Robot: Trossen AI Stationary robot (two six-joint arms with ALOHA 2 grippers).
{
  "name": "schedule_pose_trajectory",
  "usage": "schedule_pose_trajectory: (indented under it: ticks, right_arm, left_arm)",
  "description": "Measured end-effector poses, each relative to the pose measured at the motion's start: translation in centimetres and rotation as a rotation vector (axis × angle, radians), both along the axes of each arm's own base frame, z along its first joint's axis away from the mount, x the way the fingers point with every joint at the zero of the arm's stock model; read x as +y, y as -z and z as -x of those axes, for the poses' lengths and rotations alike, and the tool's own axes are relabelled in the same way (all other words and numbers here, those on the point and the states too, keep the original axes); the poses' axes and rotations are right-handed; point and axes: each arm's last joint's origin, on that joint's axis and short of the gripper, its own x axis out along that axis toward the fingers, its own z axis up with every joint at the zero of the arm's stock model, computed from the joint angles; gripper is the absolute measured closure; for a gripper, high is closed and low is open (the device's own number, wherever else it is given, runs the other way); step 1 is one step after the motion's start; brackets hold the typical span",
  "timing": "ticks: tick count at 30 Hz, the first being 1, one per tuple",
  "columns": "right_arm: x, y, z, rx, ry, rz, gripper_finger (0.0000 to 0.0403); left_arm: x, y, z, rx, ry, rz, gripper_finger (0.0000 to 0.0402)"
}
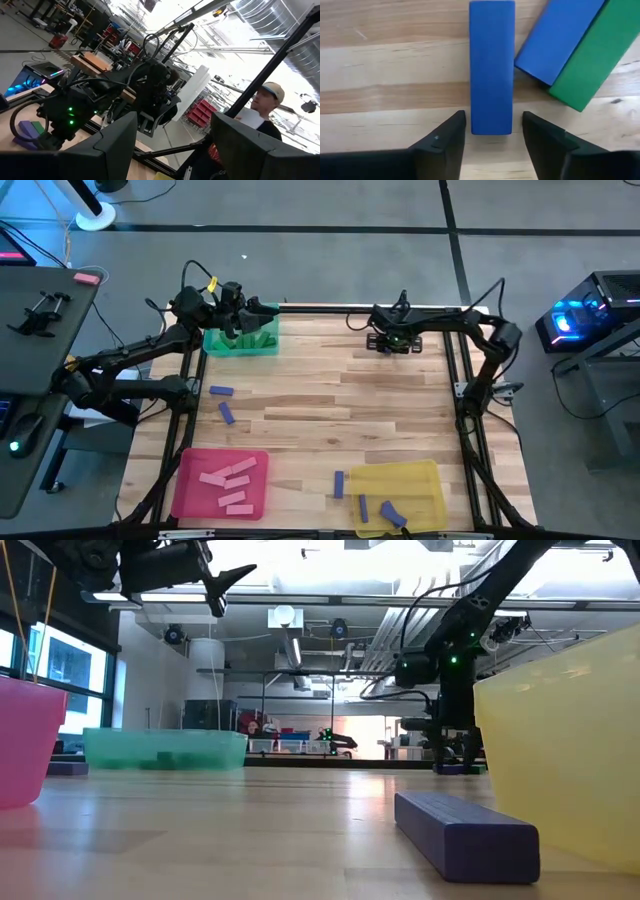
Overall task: Sort blocks
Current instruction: Put the blue block into the yellow bin
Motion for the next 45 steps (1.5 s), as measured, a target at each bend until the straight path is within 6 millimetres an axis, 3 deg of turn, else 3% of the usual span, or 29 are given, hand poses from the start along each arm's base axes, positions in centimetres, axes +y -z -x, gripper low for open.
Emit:
schedule_pose_trajectory:
  ticks: [8,12,16,23,27,30,33,36,41,45]
  right_arm:
    - [-0.1,0.7,0.0,0.033,0.026,0.002,0.0272]
    - [-0.1,0.5,0.2,0.038,-0.009,-0.004,0.0363]
    - [0.4,-1.0,0.2,0.052,-0.061,-0.001,0.0369]
    - [2.1,-7.5,0.6,-0.044,-0.156,0.085,0.0369]
    - [2.4,-11.5,0.7,-0.217,-0.167,0.195,0.0369]
    - [3.5,-13.6,-0.2,-0.404,-0.279,0.231,0.0369]
    - [6.9,-15.7,-1.4,-0.57,-0.425,0.238,0.0369]
    - [11.8,-16.9,-2.1,-0.634,-0.564,0.203,0.0369]
    - [21.9,-18.1,-1.8,-0.752,-0.749,0.068,0.0369]
    - [30.3,-18.0,0.3,-0.803,-0.788,-0.037,0.0369]
  left_arm:
    - [0.0,0.0,0.0,0.0,0.0,-0.001,0.0161]
    - [0.0,0.0,0.0,0.0,0.0,-0.001,0.0161]
    - [-0.1,0.0,0.0,0.002,0.029,-0.003,0.0161]
    - [-0.2,0.0,0.0,0.009,0.076,-0.017,0.0161]
    - [-0.3,0.0,0.0,0.004,0.068,-0.074,0.0161]
    - [-0.3,0.0,0.0,0.0,0.058,-0.117,0.0161]
    - [-0.3,0.0,0.0,0.001,0.059,-0.079,0.0161]
    - [-0.8,-0.1,-0.5,0.0,0.063,0.037,0.0161]
    - [-3.0,-0.1,-2.0,-0.013,0.112,0.081,0.0161]
    - [-5.4,-0.2,-3.3,-0.035,0.124,0.084,0.0161]
